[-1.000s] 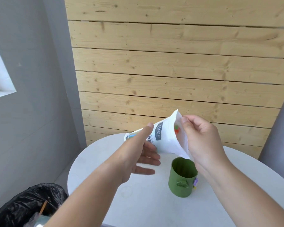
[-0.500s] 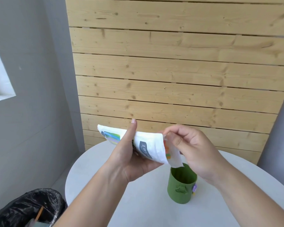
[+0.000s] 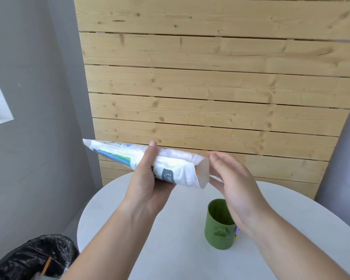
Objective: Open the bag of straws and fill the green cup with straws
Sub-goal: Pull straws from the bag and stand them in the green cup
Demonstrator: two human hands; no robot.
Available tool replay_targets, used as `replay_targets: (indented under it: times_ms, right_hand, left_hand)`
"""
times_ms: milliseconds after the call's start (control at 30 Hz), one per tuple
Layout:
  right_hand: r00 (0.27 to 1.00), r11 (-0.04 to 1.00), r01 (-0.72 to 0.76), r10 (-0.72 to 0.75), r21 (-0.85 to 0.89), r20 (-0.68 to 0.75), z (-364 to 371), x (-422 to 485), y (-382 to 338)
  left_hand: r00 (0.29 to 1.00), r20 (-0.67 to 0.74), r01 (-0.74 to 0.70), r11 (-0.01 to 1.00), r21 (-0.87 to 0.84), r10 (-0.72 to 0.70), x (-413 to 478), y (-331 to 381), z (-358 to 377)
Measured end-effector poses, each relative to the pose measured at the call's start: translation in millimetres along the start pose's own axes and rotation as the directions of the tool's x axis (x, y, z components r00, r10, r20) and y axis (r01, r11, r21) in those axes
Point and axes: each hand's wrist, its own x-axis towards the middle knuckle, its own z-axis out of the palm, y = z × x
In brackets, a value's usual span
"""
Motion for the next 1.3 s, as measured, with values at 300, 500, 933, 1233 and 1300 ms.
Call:
replay_targets:
  times_ms: [300, 500, 933, 1233, 1300]
  right_hand:
    - [0.863, 0.671, -0.434, 0.500, 0.601, 0.065, -1.2, 9.5, 5.1]
    - [0.840, 0.568, -0.443, 0.533, 0.693, 0.100, -7.5, 17.9, 22.9]
    - [0.867, 0.648, -0.417, 0.494, 0.637, 0.066, -15.4, 27.0, 34.7]
    - [0.917, 0.944, -0.328, 0.328, 0.038, -0.229, -17.1, 26.6, 37.3]
    - [0.940, 0.965, -0.252, 0.226, -0.073, -0.255, -16.6, 28.1, 40.2]
  left_hand:
    - [0.956, 0.133, -0.292, 0.902, 0.317, 0.263, 23.4, -7.1, 10.9]
    - [0.878, 0.297, -0.474, 0.771, 0.425, 0.376, 30.7, -24.1, 23.8]
    - [0.895, 0.240, -0.445, 0.755, 0.481, 0.375, 39.9, -39.8, 27.4]
    - [0.965, -0.022, -0.244, 0.925, 0.292, 0.262, 37.4, -30.7, 8.5]
    - [0.971, -0.088, -0.192, 0.945, 0.265, 0.222, 34.4, -33.8, 4.5]
